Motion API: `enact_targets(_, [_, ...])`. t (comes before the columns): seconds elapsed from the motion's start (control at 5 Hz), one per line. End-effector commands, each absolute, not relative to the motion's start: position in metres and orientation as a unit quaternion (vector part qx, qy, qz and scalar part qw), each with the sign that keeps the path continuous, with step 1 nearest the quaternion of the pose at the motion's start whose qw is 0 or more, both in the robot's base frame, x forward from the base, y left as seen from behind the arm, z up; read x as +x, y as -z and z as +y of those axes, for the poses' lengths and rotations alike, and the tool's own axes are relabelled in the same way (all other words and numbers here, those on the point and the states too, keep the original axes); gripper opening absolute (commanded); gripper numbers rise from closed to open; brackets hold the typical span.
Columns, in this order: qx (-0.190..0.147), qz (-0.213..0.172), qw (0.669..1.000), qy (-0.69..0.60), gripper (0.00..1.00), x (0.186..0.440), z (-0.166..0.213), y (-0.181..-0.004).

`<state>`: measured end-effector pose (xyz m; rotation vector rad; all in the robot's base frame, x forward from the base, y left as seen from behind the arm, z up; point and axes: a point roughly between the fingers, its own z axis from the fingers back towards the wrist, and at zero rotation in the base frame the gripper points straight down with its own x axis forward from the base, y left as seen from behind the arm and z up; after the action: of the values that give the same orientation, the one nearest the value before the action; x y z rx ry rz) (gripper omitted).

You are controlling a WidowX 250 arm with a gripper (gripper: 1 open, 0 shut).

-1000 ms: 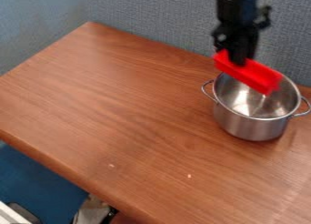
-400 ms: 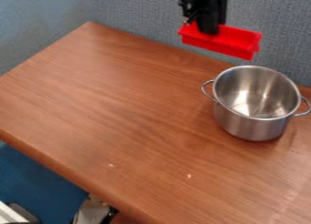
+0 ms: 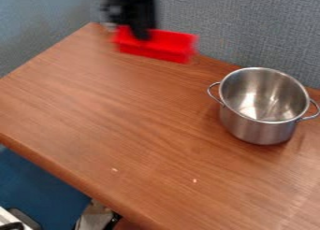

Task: Move the red object from the metal pot to the table

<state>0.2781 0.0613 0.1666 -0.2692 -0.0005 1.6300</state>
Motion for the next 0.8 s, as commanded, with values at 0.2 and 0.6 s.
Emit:
enact_targets(0.2, [-0.106,-0.047,0.700,-0.704,0.00,0.268,0.090,-0.145])
enact_targets(0.6, [-0.110,-0.035,0.756,-0.644,0.00,0.308,0.107,-0.125])
